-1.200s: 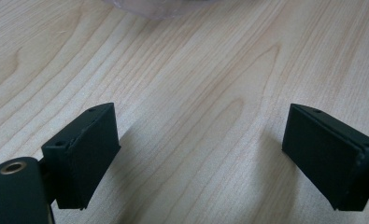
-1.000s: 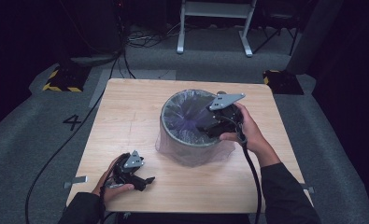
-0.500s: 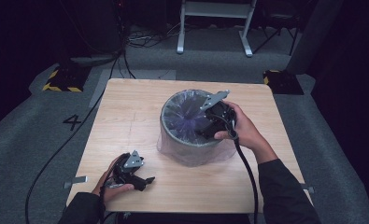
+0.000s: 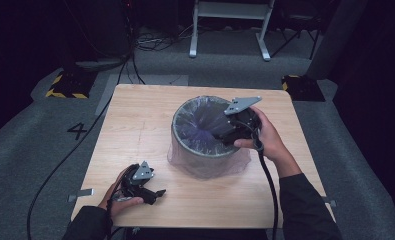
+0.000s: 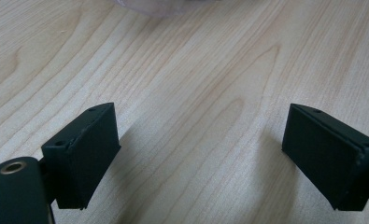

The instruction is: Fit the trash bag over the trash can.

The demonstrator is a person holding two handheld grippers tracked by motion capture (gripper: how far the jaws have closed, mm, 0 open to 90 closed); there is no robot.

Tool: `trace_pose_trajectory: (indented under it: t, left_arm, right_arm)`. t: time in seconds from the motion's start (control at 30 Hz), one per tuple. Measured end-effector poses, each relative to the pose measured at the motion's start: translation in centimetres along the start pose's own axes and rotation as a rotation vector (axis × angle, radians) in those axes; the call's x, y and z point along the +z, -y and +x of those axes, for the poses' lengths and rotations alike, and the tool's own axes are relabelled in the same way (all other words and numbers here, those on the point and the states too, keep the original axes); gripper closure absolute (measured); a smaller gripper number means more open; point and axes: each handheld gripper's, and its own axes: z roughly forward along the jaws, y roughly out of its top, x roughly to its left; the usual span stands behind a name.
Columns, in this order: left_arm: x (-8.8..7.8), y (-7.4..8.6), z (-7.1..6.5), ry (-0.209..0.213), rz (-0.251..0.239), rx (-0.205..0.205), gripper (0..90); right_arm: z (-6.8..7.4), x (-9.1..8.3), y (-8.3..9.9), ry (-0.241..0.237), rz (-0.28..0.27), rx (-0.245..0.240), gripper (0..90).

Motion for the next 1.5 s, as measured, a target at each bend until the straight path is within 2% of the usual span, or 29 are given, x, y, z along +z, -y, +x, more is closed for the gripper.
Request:
trace_pose_trajectory:
  t: [0.1,0.3,0.5,0.67,0.73,0.83,1.0,1.1,1.3,1.4,1.5]
  left_arm:
    - [0.0,0.0,0.0,0.000,0.000,0.000,10.5]
    - [0.0,0.0,0.0,0.000,0.000,0.000,10.5]
    - [0.0,0.0,0.0,0.002,0.000,0.000,10.4]
    - [0.0,0.0,0.0,0.003,0.000,0.001,10.2]
    - [0.0,0.0,0.0,0.003,-0.001,0.000,10.1]
    - [0.1,0.0,0.0,0.003,-0.001,-0.001,10.1]
    - [0.1,-0.1,0.0,0.008,-0.001,-0.003,9.7]
    - [0.1,-0.1,0.0,0.007,0.000,-0.002,9.7]
    - [0.1,0.0,0.0,0.008,-0.001,-0.002,9.7]
    - [0.1,-0.1,0.0,0.008,-0.001,-0.002,9.7]
    - [0.1,-0.1,0.0,0.008,-0.001,-0.002,9.7]
  right_arm:
    - [-0.1,-1.4,0.1,0.008,-0.059,0.017,18.5]
    - [0.2,-3.8,1.1,0.027,-0.113,0.025,16.3]
    - [0.7,-6.1,3.7,0.073,-0.172,0.037,16.2]
    - [1.0,-7.3,6.2,0.093,-0.184,0.050,16.1]
    - [1.0,-7.6,7.3,0.118,-0.181,0.058,16.1]
    - [1.1,-7.7,9.2,0.125,-0.185,0.077,16.1]
    - [1.3,-7.2,12.2,0.142,-0.159,0.118,16.2]
    - [1.3,-6.7,13.3,0.153,-0.133,0.122,16.1]
    - [1.3,-5.8,15.8,0.160,-0.092,0.157,16.2]
    - [1.1,-5.3,17.1,0.126,-0.075,0.194,16.3]
    - [1.1,-4.7,18.4,0.131,-0.039,0.200,16.3]
